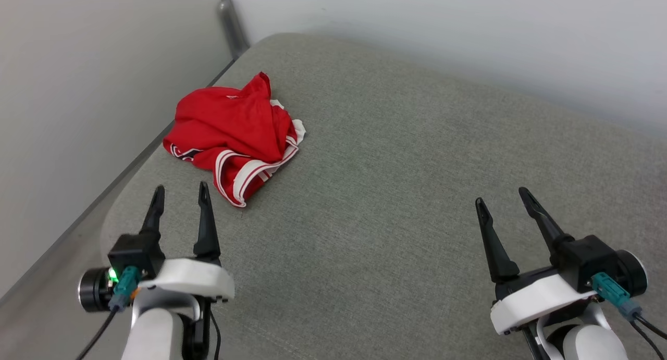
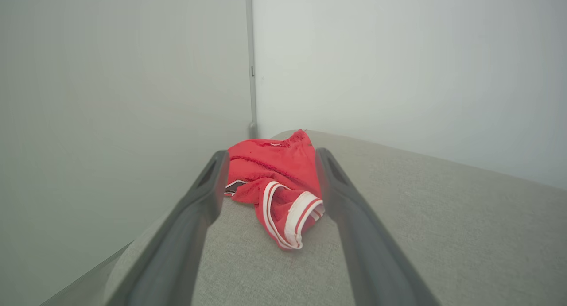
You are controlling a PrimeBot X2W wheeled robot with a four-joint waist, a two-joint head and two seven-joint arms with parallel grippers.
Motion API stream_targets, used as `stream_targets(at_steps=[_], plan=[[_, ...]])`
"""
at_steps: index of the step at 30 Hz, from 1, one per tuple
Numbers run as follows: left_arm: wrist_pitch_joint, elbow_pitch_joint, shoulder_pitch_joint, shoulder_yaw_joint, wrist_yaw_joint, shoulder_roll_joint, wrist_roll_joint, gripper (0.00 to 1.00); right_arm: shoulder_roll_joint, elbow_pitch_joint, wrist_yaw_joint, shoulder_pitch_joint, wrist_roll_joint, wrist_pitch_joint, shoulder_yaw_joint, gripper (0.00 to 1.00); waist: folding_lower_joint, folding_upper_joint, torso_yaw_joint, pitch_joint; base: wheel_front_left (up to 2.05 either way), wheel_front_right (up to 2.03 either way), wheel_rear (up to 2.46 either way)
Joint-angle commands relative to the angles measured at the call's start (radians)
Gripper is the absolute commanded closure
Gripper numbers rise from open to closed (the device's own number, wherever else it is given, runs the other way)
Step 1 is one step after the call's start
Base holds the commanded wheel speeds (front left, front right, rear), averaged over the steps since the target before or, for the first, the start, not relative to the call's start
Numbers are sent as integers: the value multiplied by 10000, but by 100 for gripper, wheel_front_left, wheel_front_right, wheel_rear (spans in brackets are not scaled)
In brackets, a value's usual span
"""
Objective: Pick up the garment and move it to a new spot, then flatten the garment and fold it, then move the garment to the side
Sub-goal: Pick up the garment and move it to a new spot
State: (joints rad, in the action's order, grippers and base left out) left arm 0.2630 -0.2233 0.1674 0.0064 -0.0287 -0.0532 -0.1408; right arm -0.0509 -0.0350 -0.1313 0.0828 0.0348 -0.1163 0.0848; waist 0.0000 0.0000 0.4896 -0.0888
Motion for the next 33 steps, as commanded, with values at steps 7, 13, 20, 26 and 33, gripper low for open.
stream_targets(at_steps=[7, 13, 20, 26, 33], plan=[[-777, -535, 2667, 278, 374, -641, -383, 0, -214, 575, 10, 583, -290, 378, 21, 0, 0, 0, -900, -1226, 0, 0, 0], [-3242, -1182, 4594, 827, 719, -1844, -954, 0, -601, 1114, 10, 1200, -196, 578, 23, 0, 0, 0, -1850, -2601, 0, 0, 0], [-6428, -2798, 5788, 1490, 1110, -3252, -2029, 0, -864, 1419, 10, 1813, -49, 547, -188, 0, 0, 0, -2656, -4037, 0, 0, 0], [-8215, -4160, 5973, 2063, 1144, -3905, -2823, 0, -902, 1224, 10, 2162, 95, 356, -112, 0, 0, 0, -3061, -4643, 0, 0, 0], [-9330, -5321, 5588, 2492, 818, -3711, -3526, 0, -930, 1094, 10, 2372, 127, 253, -45, 0, 0, 0, -3242, -4932, 0, 0, 0]])
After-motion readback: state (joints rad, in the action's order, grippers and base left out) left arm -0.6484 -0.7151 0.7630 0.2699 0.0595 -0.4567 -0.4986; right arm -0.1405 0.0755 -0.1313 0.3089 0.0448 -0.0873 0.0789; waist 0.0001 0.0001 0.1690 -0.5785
